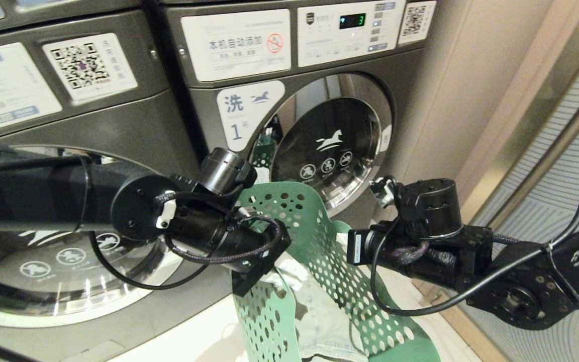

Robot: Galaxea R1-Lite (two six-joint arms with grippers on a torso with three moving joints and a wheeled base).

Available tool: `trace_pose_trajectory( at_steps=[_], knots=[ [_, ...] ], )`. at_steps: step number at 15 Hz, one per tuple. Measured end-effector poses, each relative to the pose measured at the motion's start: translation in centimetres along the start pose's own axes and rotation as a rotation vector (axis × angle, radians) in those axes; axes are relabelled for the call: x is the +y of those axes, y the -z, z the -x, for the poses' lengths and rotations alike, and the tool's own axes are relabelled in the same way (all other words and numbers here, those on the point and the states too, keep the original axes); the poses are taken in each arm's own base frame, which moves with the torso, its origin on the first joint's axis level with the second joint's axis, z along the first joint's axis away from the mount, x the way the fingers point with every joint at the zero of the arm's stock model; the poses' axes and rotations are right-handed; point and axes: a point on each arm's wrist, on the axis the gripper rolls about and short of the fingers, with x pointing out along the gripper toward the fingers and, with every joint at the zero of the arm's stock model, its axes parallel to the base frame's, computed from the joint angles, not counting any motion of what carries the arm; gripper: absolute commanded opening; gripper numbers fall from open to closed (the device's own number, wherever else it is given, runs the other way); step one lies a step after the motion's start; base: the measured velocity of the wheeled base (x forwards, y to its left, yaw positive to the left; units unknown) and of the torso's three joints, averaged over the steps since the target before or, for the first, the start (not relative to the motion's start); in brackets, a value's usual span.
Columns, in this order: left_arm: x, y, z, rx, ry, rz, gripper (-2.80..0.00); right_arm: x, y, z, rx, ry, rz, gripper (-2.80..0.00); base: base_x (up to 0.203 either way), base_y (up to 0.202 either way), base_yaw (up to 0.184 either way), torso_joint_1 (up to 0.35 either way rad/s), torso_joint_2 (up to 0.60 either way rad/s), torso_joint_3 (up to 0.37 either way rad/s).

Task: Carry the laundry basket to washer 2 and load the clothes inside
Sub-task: Pick up the clothes basket and put it beside the washing machine

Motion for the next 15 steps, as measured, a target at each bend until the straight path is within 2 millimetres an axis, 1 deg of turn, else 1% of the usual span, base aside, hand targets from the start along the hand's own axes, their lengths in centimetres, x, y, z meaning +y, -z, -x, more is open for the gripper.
trace_pose_trajectory(
  at_steps=[6,8,9,15],
  knots=[
    [0.09,0.01,-0.03,0.002,-0.003,0.003,-2.80,-0.06,0.15,0.04,0.005,0.002,0.011,-2.80,0.001,-0.007,0.175,0.005,0.00,0.004],
    [0.15,0.00,-0.07,0.003,-0.005,0.004,-2.80,-0.04,0.16,0.07,0.003,0.001,0.018,-2.80,0.000,-0.007,0.136,0.002,0.00,0.004],
    [0.16,-0.01,-0.09,0.003,-0.005,0.004,-2.80,-0.02,0.16,0.09,0.000,-0.001,0.019,-2.80,0.000,-0.003,0.072,-0.001,0.00,-0.001],
    [0.18,-0.07,-0.22,0.004,-0.007,0.005,-2.80,-0.14,0.41,0.20,0.002,0.004,0.024,-2.80,0.000,0.000,0.000,0.000,0.00,0.000]
  ],
)
